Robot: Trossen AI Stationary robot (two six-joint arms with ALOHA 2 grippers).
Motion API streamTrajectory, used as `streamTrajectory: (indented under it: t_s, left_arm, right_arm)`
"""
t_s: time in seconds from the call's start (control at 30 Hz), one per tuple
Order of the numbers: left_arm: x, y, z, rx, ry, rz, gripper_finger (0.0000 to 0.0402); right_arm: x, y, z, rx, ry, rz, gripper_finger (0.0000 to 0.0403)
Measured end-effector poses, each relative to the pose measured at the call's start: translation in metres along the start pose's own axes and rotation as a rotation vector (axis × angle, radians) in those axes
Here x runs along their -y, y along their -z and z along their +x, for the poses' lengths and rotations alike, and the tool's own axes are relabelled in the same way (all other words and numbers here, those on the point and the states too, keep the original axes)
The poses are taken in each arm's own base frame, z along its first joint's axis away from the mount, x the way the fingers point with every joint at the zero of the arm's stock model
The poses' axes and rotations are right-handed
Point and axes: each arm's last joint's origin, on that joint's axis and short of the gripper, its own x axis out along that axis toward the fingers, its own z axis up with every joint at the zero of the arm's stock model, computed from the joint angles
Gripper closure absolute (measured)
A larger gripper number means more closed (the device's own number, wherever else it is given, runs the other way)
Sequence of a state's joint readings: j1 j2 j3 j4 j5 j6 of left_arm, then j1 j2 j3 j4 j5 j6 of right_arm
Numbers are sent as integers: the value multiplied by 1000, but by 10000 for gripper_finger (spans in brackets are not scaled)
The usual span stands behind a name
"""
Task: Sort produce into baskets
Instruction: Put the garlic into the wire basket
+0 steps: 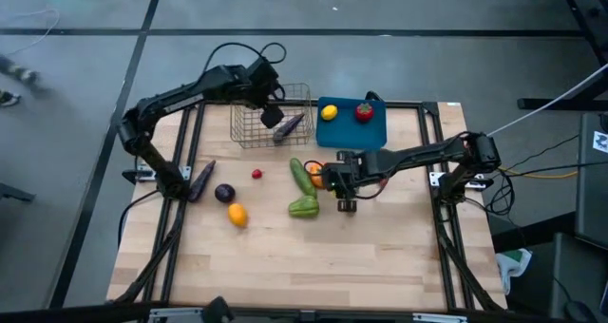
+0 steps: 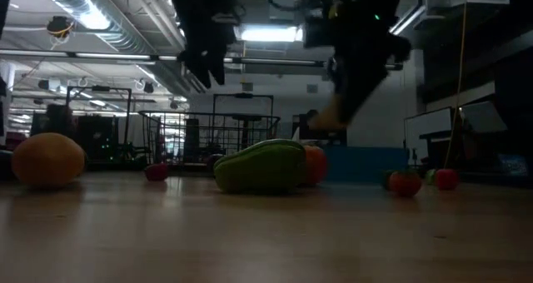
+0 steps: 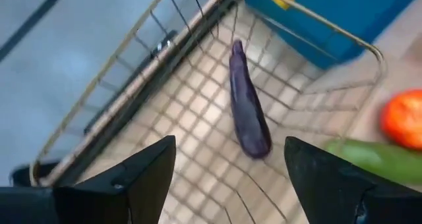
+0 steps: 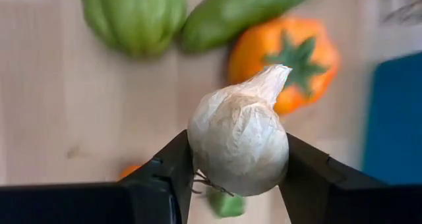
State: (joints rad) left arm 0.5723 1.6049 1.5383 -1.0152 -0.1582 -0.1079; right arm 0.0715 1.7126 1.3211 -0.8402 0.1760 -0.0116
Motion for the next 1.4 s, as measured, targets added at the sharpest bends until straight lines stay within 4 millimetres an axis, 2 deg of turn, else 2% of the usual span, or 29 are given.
streamTrajectory:
  t_s: [0.2,0.43,0.63,0.9,1.13,1.4]
  left_arm:
    - [16,19,-26,-62,24,16,121]
    - [48,32,-40,-65,77,76,121]
    - [77,42,-48,-56,125,133,121]
    - [104,53,-57,-46,163,161,121]
    - [118,61,-63,-43,186,199,121]
    - [131,75,-70,-78,197,241,121]
  right_arm:
    - [17,-24,-19,132,132,-76,232]
    - [61,-39,-21,295,194,22,232]
    - [106,-42,-12,388,227,134,232]
    - [148,-41,21,435,198,209,232]
    - [163,-43,42,466,203,240,222]
    - [164,-41,45,451,206,243,170]
